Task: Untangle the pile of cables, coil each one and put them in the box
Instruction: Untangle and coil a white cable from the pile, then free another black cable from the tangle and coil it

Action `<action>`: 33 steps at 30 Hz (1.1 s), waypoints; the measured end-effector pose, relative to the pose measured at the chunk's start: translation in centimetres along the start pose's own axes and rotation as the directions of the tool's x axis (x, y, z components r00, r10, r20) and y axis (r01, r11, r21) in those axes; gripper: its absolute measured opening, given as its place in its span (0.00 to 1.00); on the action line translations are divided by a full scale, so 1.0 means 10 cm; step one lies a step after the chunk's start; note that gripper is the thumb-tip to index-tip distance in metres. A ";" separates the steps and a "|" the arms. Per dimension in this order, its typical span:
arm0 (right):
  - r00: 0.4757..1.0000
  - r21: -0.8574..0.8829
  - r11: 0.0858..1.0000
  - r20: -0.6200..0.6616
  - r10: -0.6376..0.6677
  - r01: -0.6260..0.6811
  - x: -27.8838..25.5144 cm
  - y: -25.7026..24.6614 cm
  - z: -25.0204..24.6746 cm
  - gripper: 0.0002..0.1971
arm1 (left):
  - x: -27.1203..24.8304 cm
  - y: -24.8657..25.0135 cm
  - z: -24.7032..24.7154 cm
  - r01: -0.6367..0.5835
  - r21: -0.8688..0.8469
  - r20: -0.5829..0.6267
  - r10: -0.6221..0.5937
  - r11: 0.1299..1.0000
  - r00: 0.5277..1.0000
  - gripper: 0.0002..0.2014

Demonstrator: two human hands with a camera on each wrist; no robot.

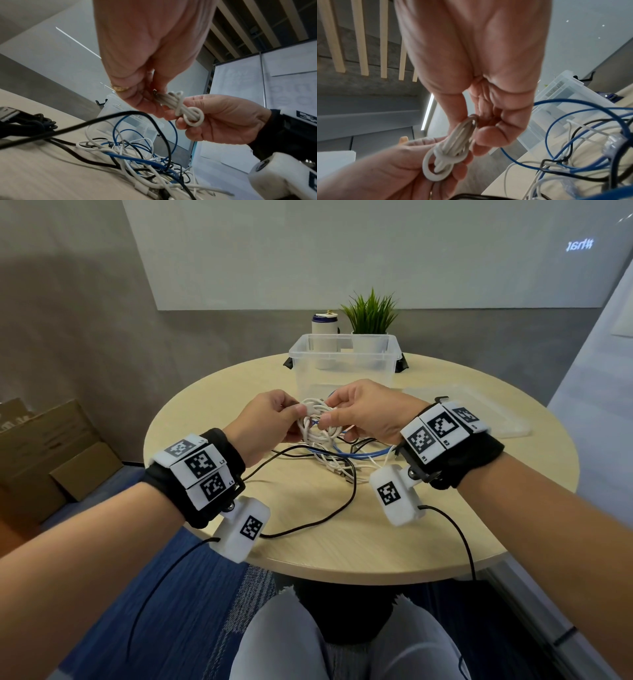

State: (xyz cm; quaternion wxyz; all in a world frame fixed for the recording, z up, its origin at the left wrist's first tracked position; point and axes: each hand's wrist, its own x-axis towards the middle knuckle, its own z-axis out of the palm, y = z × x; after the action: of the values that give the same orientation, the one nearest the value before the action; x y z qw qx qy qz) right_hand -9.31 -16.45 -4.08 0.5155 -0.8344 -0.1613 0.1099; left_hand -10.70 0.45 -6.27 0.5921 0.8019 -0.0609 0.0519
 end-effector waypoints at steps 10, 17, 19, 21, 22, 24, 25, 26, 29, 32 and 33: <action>1.000 -0.003 1.000 -0.030 -0.004 0.004 0.02 -0.01 0.06 0.08 | -0.03 0.07 -0.09 0.067 -0.020 0.074 -0.066 0.998 0.995 0.03; 1.000 -0.108 0.994 -0.017 -0.008 0.007 0.07 -0.03 0.22 0.05 | -0.01 0.03 -0.38 0.162 -0.011 -0.029 -0.163 0.987 0.986 0.04; 1.000 -0.331 0.944 0.005 -0.009 0.011 0.08 -0.05 0.25 0.05 | -0.01 -0.01 -0.49 0.184 -0.004 -0.065 -0.183 0.983 0.981 0.05; 0.999 -0.545 0.838 0.044 -0.001 0.025 0.09 -0.05 0.30 0.10 | -0.02 -0.05 -0.58 0.198 0.014 -0.070 -0.196 0.980 0.978 0.07; 0.998 -0.617 0.786 0.057 0.005 0.032 0.09 -0.05 0.33 0.12 | -0.03 -0.07 -0.63 0.204 0.019 -0.075 -0.202 0.979 0.976 0.07; 0.997 -0.704 0.708 0.078 0.007 0.050 0.11 -0.06 0.37 0.11 | -0.05 -0.12 -0.70 0.223 0.019 -0.094 -0.220 0.975 0.971 0.08; 0.996 -0.722 0.690 0.089 0.019 0.051 0.12 -0.07 0.38 0.09 | -0.06 -0.14 -0.73 0.234 0.019 -0.106 -0.231 0.972 0.967 0.08; 0.994 -0.731 0.680 0.100 0.032 0.052 0.13 -0.08 0.38 0.07 | -0.07 -0.16 -0.76 0.247 0.025 -0.117 -0.242 0.969 0.963 0.08; 0.994 -0.773 0.633 0.090 0.063 0.030 0.12 -0.15 0.36 0.09 | -0.10 -0.23 -0.82 0.281 0.054 -0.127 -0.273 0.958 0.954 0.11; 0.999 -0.808 0.589 0.019 0.047 -0.012 0.12 -0.20 0.32 0.12 | -0.13 -0.28 -0.84 0.313 0.087 -0.114 -0.303 0.946 0.946 0.11; 0.999 -0.811 0.584 -0.026 0.038 -0.043 0.12 -0.21 0.31 0.13 | -0.14 -0.29 -0.84 0.324 0.102 -0.115 -0.312 0.941 0.943 0.11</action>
State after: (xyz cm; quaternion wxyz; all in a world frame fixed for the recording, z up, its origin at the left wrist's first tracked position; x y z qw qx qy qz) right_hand -9.60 -12.59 -3.63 0.0766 -0.9813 -0.1732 0.0339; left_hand -11.71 9.36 -6.78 0.5460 0.8316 0.1015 -0.0023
